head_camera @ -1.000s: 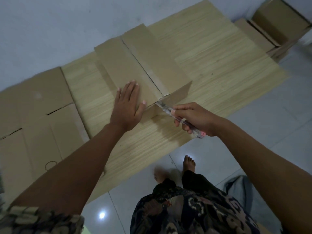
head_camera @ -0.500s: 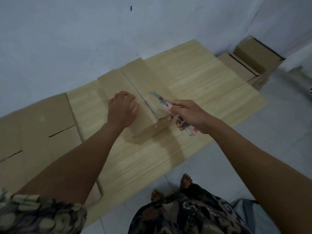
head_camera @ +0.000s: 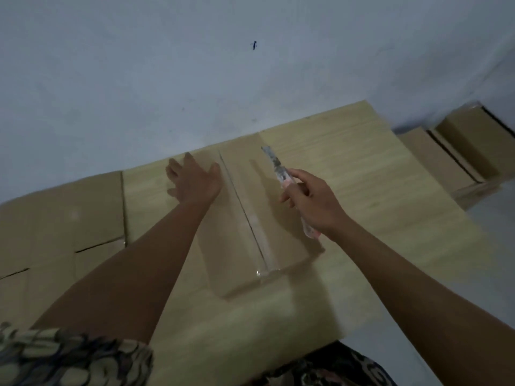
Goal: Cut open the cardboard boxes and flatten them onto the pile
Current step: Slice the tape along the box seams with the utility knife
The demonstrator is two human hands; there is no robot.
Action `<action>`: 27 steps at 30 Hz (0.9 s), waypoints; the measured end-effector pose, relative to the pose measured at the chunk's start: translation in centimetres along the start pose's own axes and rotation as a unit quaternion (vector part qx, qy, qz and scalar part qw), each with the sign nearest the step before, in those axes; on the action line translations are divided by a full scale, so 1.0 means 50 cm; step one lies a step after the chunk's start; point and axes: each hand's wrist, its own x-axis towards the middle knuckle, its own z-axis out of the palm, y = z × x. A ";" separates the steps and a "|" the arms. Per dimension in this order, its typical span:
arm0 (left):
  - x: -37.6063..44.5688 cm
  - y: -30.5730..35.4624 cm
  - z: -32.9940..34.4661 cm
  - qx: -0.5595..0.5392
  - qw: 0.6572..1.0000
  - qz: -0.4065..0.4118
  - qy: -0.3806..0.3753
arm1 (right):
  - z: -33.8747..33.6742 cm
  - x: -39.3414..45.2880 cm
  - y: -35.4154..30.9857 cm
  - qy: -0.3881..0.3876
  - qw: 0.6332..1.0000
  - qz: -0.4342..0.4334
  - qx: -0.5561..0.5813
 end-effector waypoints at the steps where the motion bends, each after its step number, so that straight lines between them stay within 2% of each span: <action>1: 0.016 0.017 0.009 -0.024 0.998 -0.051 -0.005 | -0.004 0.029 0.009 0.003 1.000 -0.002 -0.015; 3: 0.044 0.044 0.029 -0.062 0.990 -0.127 -0.014 | -0.007 0.081 0.024 0.000 1.000 -0.006 -0.030; 5: 0.061 0.063 0.055 -0.062 0.985 -0.164 -0.003 | -0.008 0.125 0.034 -0.015 0.999 -0.019 -0.039; 9: 0.057 0.082 0.094 0.008 0.988 -0.146 0.057 | -0.016 0.192 0.046 -0.053 0.997 -0.043 -0.038; 12: 0.054 0.089 0.109 0.043 0.992 -0.091 0.079 | -0.035 0.232 0.060 -0.056 0.996 -0.040 -0.055; 17: 0.025 0.093 0.118 0.101 0.991 0.083 0.031 | -0.091 0.245 0.086 -0.043 0.992 -0.030 -0.116; 22: -0.017 0.098 0.131 0.101 0.961 0.255 -0.038 | -0.154 0.205 0.097 -0.070 0.985 0.013 -0.159; 27: -0.070 0.099 0.149 0.100 0.929 0.349 -0.070 | -0.204 0.137 0.130 -0.094 0.982 0.043 -0.159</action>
